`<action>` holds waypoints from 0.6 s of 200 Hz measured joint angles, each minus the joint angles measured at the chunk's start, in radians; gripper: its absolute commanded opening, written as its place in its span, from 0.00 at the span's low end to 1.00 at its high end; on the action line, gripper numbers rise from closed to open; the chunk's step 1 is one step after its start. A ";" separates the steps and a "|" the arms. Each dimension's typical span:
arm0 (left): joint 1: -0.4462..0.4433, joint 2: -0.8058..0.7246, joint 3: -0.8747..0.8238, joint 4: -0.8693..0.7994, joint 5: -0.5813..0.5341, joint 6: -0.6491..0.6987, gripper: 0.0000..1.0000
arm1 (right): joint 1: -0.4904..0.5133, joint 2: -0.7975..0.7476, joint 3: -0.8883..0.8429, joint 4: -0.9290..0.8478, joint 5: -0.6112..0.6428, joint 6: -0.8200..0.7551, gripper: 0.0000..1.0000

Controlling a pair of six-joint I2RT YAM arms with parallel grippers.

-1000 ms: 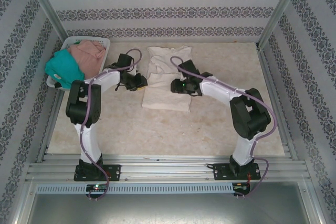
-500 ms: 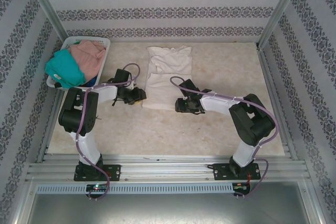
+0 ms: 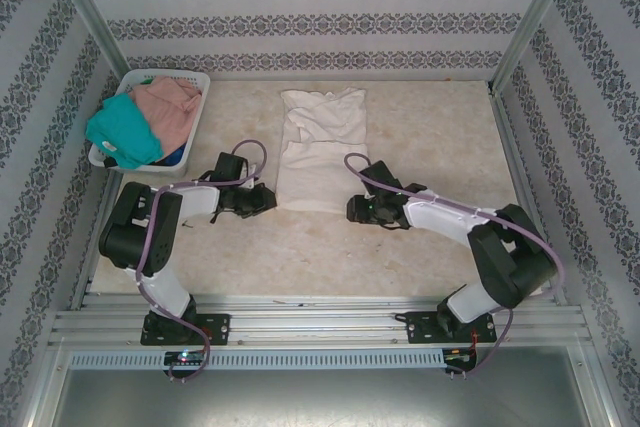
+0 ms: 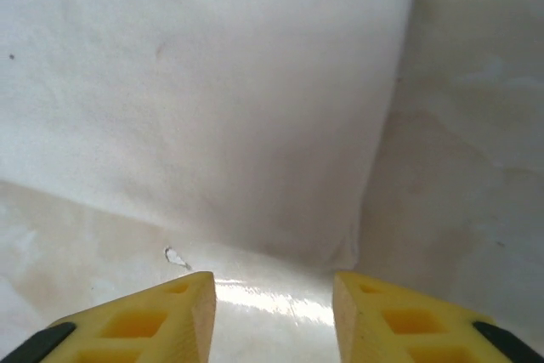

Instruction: Fold and stack the t-shirts

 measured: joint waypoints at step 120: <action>-0.046 -0.145 0.033 -0.141 -0.108 -0.002 0.22 | -0.062 0.122 0.045 -0.007 0.000 0.005 0.38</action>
